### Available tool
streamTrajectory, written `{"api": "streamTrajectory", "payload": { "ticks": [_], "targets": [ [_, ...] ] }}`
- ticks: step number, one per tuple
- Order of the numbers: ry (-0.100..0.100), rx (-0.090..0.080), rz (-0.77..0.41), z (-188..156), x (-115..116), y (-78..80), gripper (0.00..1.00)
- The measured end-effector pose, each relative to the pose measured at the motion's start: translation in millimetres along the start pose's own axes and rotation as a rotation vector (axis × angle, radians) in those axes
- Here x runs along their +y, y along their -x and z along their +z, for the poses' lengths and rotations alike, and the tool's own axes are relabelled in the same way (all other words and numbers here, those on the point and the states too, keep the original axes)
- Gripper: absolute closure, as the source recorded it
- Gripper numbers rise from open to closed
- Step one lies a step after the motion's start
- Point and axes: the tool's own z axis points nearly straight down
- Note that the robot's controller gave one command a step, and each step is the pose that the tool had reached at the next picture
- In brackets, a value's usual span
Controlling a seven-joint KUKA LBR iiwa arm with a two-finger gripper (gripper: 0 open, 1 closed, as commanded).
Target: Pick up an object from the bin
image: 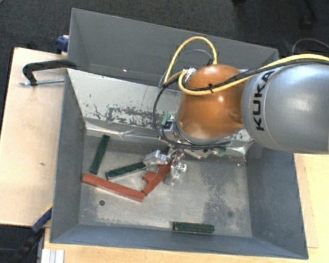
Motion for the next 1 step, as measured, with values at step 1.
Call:
{"api": "streamTrajectory", "payload": {
  "ticks": [1],
  "targets": [
    [-0.008,-0.001,-0.196,-132.1,-10.9,17.1,1.0]
  ]
}}
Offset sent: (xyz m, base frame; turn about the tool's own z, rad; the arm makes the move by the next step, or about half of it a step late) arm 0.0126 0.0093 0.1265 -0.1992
